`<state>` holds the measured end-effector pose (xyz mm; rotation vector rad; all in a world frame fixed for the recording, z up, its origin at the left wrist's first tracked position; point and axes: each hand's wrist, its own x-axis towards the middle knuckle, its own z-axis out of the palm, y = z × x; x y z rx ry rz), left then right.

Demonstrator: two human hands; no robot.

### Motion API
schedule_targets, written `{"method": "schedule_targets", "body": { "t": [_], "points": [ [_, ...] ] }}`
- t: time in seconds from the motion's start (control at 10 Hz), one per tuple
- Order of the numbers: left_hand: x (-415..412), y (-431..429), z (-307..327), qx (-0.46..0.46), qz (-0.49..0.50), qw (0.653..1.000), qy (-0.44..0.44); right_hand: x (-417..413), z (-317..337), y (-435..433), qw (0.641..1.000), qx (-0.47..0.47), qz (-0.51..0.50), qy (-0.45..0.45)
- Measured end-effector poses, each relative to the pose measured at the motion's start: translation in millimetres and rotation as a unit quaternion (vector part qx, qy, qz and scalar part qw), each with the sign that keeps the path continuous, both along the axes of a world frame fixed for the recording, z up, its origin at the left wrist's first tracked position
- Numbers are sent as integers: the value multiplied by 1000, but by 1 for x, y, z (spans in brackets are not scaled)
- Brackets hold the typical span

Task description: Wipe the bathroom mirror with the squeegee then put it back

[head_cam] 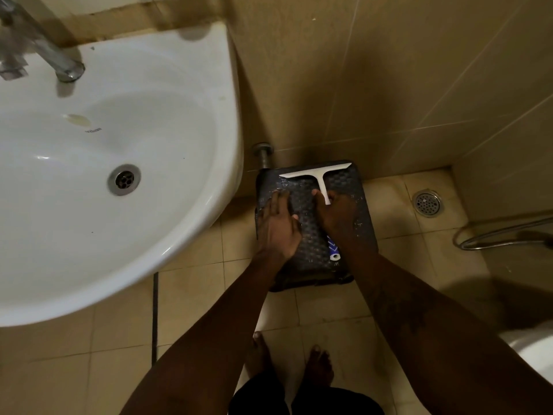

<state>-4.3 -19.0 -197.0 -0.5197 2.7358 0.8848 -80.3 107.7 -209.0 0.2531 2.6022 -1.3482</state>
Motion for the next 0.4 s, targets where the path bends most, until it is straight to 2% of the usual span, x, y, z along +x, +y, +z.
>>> {"method": "schedule_targets", "body": {
  "t": [0.1, 0.2, 0.4],
  "points": [
    [1, 3, 6, 5, 3, 1000, -1, 0, 3, 4, 1000, -12, 3, -15],
    [4, 6, 31, 7, -3, 1000, -5, 4, 27, 12, 998, 1, 47, -31],
    [1, 19, 104, -17, -21, 999, 31, 10, 105, 20, 996, 40, 65, 47]
  ]
}}
